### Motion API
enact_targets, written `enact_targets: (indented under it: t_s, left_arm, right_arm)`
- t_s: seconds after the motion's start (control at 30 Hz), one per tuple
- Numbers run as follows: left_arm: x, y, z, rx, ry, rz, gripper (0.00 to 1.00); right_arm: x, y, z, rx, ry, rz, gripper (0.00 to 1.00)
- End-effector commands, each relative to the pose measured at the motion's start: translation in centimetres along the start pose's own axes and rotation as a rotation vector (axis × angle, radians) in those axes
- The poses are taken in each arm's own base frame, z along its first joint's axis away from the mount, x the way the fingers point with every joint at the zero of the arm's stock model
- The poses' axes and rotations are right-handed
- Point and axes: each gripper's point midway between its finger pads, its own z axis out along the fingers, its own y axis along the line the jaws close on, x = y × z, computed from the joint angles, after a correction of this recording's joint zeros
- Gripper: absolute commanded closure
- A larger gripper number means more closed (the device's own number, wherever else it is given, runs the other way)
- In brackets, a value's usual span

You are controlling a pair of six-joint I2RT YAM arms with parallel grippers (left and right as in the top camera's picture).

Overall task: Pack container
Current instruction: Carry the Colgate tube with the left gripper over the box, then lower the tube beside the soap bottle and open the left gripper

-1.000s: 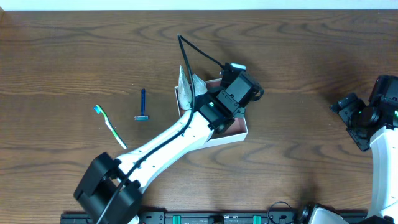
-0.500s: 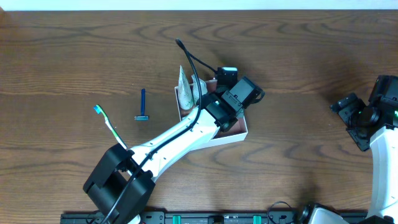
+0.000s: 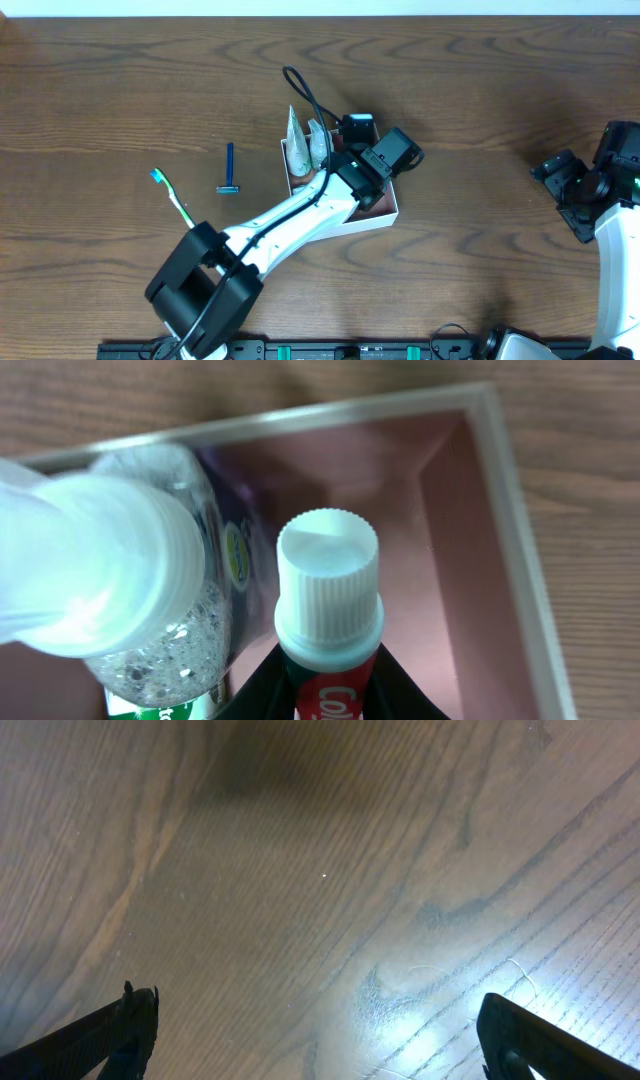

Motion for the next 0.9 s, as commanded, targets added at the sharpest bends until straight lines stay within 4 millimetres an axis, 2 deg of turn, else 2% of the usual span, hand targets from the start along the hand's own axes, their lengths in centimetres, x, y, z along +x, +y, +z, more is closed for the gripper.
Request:
enact_targets:
  t_s: [0.0, 0.87]
  left_arm:
    - [0.29, 0.79, 0.57, -0.042, -0.005, -0.030, 0.78]
    - [0.73, 1.23, 0.56, -0.060, 0.011, -0.078, 0.77]
  right_arm:
    - [-0.35, -0.05, -0.16, 0.003, -0.010, -0.008, 0.01]
    - [-0.35, -0.05, -0.16, 0.003, -0.010, -0.008, 0.01]
